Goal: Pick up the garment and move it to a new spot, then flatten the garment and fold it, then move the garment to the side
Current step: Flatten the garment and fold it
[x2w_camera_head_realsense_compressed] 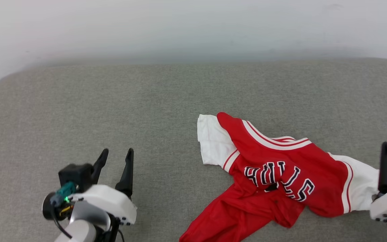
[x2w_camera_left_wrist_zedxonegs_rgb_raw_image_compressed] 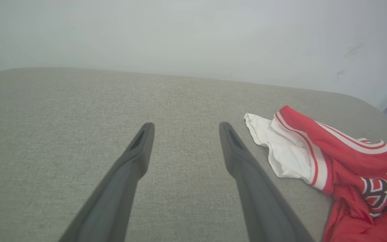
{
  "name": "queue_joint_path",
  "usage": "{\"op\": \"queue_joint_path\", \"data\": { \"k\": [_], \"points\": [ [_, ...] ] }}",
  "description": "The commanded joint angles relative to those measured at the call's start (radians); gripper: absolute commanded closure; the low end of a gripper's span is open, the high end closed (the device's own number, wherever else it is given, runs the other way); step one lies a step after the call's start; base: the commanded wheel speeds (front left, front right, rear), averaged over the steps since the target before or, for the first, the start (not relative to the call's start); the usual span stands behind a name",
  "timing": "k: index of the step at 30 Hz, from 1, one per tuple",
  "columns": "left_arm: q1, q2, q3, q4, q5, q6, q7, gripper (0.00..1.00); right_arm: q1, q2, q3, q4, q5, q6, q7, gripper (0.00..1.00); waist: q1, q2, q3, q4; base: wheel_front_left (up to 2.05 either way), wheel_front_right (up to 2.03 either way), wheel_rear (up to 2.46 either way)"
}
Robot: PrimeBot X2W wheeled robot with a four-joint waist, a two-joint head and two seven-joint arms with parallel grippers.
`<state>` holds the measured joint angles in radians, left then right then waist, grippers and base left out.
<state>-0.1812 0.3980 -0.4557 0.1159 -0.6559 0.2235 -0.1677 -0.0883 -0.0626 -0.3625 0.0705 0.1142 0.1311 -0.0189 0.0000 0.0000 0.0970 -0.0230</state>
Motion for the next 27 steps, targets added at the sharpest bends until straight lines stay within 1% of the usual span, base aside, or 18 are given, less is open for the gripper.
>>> {"op": "queue_joint_path", "data": {
  "k": [1,4,6,7,13,20,24,27],
  "points": [
    [-0.030,0.002,-0.004,-0.003,-0.008,-0.009,0.019,0.00,0.025,0.007,0.026,-0.028,-0.008,-0.001,-0.001,0.00,0.0000,0.0000,-0.003,-0.011,0.00,0.00,0.00],
    [-0.084,0.008,-0.017,0.006,-0.021,-0.031,0.083,0.00,0.056,0.013,0.088,-0.086,0.003,-0.001,0.005,0.00,0.0000,0.0000,0.009,-0.029,0.00,0.00,0.00],
    [-0.131,0.009,-0.036,0.020,-0.025,-0.048,0.135,0.00,0.072,0.014,0.132,-0.113,0.037,-0.001,0.002,0.00,0.0000,0.0000,0.025,-0.040,0.00,0.00,0.00],
    [-0.131,0.009,-0.036,0.020,-0.025,-0.048,0.135,0.00,0.072,0.014,0.132,-0.113,0.037,-0.001,0.002,0.00,0.0000,0.0000,0.025,-0.040,0.00,0.00,0.00],
    [-0.304,-0.015,-0.102,0.094,-0.016,-0.104,0.284,0.00,0.078,0.013,0.235,-0.174,0.100,-0.001,-0.026,0.00,0.0000,0.0000,0.096,-0.082,0.00,0.00,0.00],
    [-0.503,-0.065,-0.187,0.237,-0.007,-0.184,0.454,0.00,0.050,0.013,0.289,-0.195,0.126,-0.001,-0.061,0.00,0.0000,0.0000,0.182,-0.125,0.00,0.00,0.00],
    [-0.591,-0.098,-0.226,0.345,0.004,-0.218,0.518,0.00,0.036,0.013,0.298,-0.193,0.132,-0.001,-0.080,0.00,0.0000,0.0000,0.218,-0.143,0.00,0.00,0.00],
    [-0.650,-0.112,-0.249,0.435,0.022,-0.228,0.558,0.00,0.022,0.013,0.301,-0.189,0.138,-0.001,-0.090,0.00,0.0000,0.0000,0.245,-0.153,0.00,0.00,0.00]
  ]
}}
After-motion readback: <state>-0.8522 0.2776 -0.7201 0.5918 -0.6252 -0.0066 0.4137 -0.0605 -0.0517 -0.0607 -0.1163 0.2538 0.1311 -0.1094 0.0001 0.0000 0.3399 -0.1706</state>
